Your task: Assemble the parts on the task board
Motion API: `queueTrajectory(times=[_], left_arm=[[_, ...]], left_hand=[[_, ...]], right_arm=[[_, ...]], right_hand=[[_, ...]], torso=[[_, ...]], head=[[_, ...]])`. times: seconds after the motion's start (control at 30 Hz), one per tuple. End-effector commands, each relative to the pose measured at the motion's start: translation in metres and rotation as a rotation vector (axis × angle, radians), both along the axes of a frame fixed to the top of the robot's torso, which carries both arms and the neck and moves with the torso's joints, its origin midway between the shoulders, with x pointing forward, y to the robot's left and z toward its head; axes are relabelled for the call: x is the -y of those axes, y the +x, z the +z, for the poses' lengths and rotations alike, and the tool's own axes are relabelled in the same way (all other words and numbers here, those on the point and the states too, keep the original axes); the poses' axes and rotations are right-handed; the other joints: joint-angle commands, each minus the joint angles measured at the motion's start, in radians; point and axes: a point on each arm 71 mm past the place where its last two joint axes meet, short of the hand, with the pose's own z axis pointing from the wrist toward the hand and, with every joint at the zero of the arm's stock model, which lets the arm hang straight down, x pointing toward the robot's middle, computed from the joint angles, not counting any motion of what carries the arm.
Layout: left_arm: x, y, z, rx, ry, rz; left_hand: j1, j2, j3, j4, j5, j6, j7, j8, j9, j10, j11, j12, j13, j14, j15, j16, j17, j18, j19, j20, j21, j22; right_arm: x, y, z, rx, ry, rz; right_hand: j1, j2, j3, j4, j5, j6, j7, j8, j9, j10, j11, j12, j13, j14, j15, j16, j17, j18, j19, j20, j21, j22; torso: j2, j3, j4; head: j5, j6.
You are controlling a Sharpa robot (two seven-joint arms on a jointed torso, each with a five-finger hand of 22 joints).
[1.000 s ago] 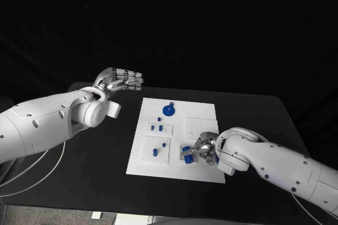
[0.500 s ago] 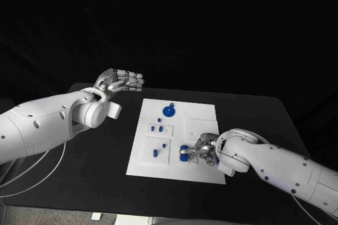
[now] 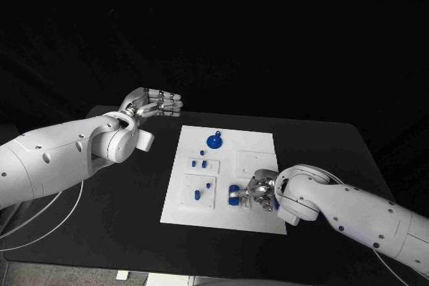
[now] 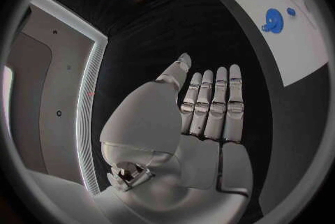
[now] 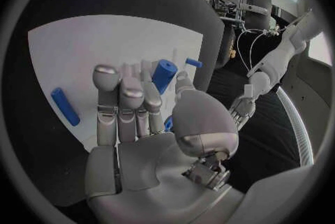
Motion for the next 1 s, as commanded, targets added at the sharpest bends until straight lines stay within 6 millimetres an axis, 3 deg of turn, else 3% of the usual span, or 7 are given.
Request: queueTrajectory(times=[0.03, 0.1, 0.27, 0.47, 0.57, 0.83, 1.0], left_arm=[[0.0017, -0.0004, 0.0004, -0.002, -0.008, -0.016], [0.0015, -0.0004, 0.0003, -0.003, -0.007, -0.016], [0.0012, -0.0004, 0.0001, -0.004, -0.007, -0.016], [0.0013, -0.0004, -0.0006, -0.008, -0.006, -0.018], [0.0017, -0.0005, -0.001, -0.009, -0.005, -0.02], [0.002, -0.0006, -0.0015, -0.011, -0.005, -0.022], [0.002, -0.0007, -0.0016, -0.011, -0.005, -0.023]], left_hand=[[-0.009, 0.004, 0.001, 0.005, -0.003, -0.008, 0.001, -0.001, -0.001, -0.006, 0.001, 0.001, -0.001, -0.007, 0.003, -0.005, -0.001, 0.012, 0.004, 0.0, 0.002, -0.001], [-0.009, 0.004, 0.001, 0.005, -0.003, -0.008, 0.001, -0.001, -0.001, -0.006, 0.001, 0.001, -0.001, -0.007, 0.003, -0.005, -0.001, 0.012, 0.004, 0.0, 0.002, -0.001], [-0.009, 0.004, 0.001, 0.005, -0.003, -0.008, 0.001, -0.001, -0.001, -0.006, 0.001, 0.001, -0.001, -0.007, 0.003, -0.005, -0.001, 0.012, 0.004, 0.0, 0.002, -0.001], [-0.007, 0.004, 0.0, 0.011, -0.002, -0.009, 0.002, -0.002, -0.001, -0.007, 0.001, 0.001, -0.001, -0.007, 0.003, -0.005, -0.001, 0.013, 0.004, 0.0, 0.002, -0.002], [-0.008, 0.005, 0.0, 0.013, -0.002, -0.01, 0.002, -0.001, -0.001, -0.007, 0.001, 0.001, -0.001, -0.008, 0.004, -0.005, -0.001, 0.013, 0.004, 0.0, 0.002, -0.002], [-0.01, 0.005, -0.001, 0.015, -0.002, -0.01, 0.002, -0.001, -0.001, -0.007, 0.001, 0.001, -0.001, -0.008, 0.004, -0.005, -0.001, 0.013, 0.004, 0.0, 0.002, -0.002], [-0.01, 0.005, -0.002, 0.016, -0.002, -0.01, 0.002, -0.001, -0.001, -0.008, 0.001, 0.001, -0.001, -0.008, 0.004, -0.004, -0.001, 0.013, 0.004, 0.0, 0.002, -0.002]], right_arm=[[-0.0039, -0.0012, 0.0056, 0.044, 0.049, 0.019], [-0.0038, -0.0023, 0.0078, 0.053, 0.058, 0.027], [-0.0022, -0.0043, 0.0108, 0.062, 0.066, 0.043], [0.0004, -0.0042, 0.0112, 0.067, 0.062, 0.042], [0.0013, -0.0038, 0.011, 0.069, 0.056, 0.037], [0.0036, -0.0021, 0.0099, 0.078, 0.024, 0.015], [0.003, -0.0013, 0.0091, 0.082, 0.007, 0.012]], right_hand=[[0.014, -0.032, 0.079, -0.022, 0.013, 0.012, 0.0, -0.004, 0.001, 0.0, 0.0, 0.007, 0.013, 0.002, -0.005, -0.001, -0.001, 0.0, 0.052, -0.005, 0.005, 0.002], [0.018, -0.075, 0.157, -0.015, 0.013, 0.015, -0.002, -0.003, 0.0, 0.001, 0.0, 0.009, 0.013, 0.002, -0.005, 0.0, -0.002, -0.001, 0.052, -0.005, 0.008, 0.003], [0.057, -0.139, 0.188, 0.022, 0.021, 0.016, -0.001, -0.003, 0.0, 0.001, -0.001, 0.008, 0.012, 0.001, -0.005, 0.001, -0.002, -0.001, 0.052, -0.006, 0.011, 0.004], [0.112, -0.156, 0.187, 0.026, 0.026, 0.023, -0.002, -0.003, 0.0, 0.002, -0.001, 0.01, 0.013, 0.001, -0.005, 0.001, -0.002, -0.002, 0.052, -0.006, 0.013, 0.005], [0.122, -0.136, 0.195, 0.007, 0.078, 0.031, -0.003, -0.003, 0.0, 0.003, -0.002, 0.011, 0.014, 0.002, -0.006, 0.002, -0.001, -0.003, 0.052, -0.006, 0.014, 0.006], [0.127, -0.033, 0.27, -0.142, 0.082, 0.062, -0.015, -0.003, -0.004, 0.007, -0.011, 0.012, 0.014, 0.002, -0.009, -0.001, -0.005, -0.008, 0.052, -0.009, 0.016, 0.007], [0.112, -0.006, 0.3, -0.199, 0.089, 0.082, -0.023, -0.003, -0.003, 0.01, -0.016, 0.012, 0.014, 0.003, -0.011, -0.002, -0.008, -0.013, 0.053, -0.011, 0.017, 0.007]], torso=[[0.0, -0.0002, -0.0002], [0.0, -0.0003, -0.0001], [0.0, -0.0007, 0.0001], [0.0, -0.0004, 0.0003], [0.0, -0.001, 0.0006], [0.0, -0.0016, 0.0021], [0.0, -0.0016, 0.002]], head=[[-0.003, 0.001], [-0.004, 0.001], [-0.005, 0.001], [-0.005, 0.001], [-0.007, 0.0], [-0.008, -0.002], [-0.007, -0.005]])
